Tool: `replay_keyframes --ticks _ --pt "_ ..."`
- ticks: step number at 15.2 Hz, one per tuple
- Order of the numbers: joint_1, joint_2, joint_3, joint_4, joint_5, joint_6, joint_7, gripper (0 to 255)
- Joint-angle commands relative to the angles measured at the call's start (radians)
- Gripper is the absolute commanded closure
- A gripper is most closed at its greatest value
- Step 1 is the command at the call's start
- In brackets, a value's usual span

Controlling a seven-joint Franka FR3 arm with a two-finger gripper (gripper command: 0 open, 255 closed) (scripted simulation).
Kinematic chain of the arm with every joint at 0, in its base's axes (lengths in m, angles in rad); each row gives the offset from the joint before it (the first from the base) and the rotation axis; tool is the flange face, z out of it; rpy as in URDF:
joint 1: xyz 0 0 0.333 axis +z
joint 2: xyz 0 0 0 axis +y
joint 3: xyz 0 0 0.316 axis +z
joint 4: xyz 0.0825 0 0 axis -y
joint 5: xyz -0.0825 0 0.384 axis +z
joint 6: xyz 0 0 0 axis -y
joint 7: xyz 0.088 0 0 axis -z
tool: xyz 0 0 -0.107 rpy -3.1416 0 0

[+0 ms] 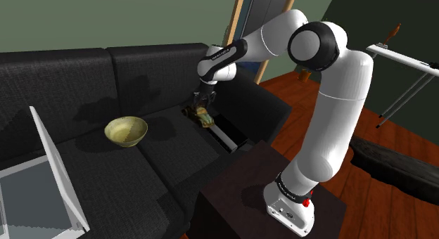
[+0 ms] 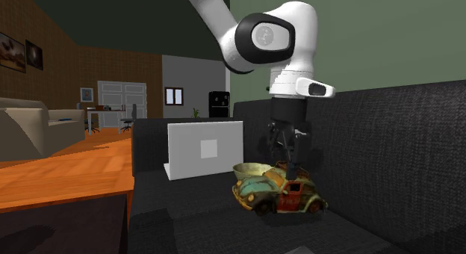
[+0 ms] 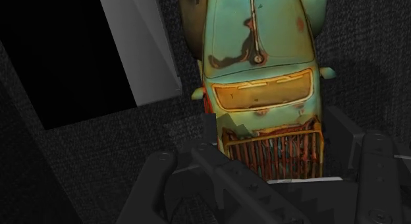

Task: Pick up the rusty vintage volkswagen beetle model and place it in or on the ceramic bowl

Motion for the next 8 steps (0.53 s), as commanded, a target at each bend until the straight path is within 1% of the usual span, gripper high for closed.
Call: replay_keyframes --ticks 1,8 --pt "0.001 -0.022 -0.002 0.001 -0.005 -0.022 0.005 255" --pt "0.004 -0.084 -0.009 0.019 -0.022 -0.101 0.022 255"
